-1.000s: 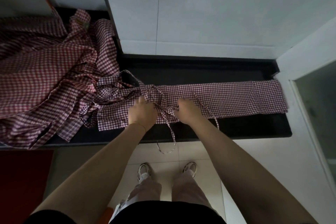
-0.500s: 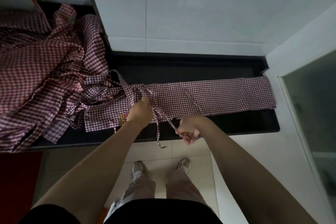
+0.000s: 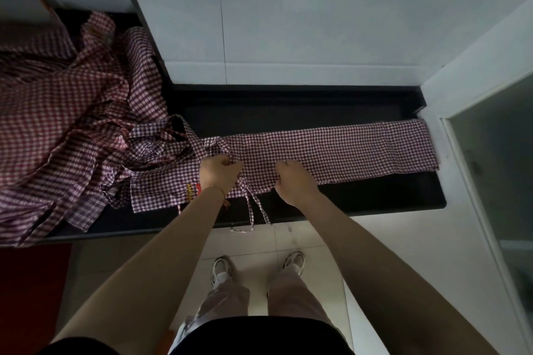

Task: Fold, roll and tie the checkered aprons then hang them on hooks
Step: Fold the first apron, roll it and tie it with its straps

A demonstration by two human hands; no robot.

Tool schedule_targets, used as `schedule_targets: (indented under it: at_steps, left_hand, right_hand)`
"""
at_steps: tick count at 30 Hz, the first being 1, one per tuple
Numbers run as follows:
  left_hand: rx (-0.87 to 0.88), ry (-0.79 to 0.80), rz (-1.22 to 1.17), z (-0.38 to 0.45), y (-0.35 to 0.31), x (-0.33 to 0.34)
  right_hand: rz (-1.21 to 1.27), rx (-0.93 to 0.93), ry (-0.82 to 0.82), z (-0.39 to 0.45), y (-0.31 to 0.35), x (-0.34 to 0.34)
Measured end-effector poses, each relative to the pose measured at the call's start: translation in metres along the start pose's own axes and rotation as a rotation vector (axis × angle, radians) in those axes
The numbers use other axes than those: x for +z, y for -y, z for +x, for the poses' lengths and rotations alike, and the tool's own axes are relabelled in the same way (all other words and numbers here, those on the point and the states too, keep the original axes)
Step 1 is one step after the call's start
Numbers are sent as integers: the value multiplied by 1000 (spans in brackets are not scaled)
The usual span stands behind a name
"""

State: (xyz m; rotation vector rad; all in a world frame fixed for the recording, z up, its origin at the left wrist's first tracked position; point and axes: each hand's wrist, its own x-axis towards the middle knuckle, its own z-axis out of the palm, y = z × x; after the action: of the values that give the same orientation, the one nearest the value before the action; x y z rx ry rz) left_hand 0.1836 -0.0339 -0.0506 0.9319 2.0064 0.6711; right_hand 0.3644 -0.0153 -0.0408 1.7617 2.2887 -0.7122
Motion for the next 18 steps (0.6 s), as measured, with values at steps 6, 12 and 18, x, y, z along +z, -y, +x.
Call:
schedule_targets:
  at_steps: [6, 12, 18]
  left_hand:
    - [-207, 86, -166, 7, 26, -12]
    - [-86, 187, -329, 5, -8, -6]
    - [-320, 76, -580, 11, 14, -8]
  right_hand:
    - [5, -78, -101, 8, 5, 15]
    - [18, -111, -196, 11, 10, 23]
    - [-3, -92, -263, 9, 3, 29]
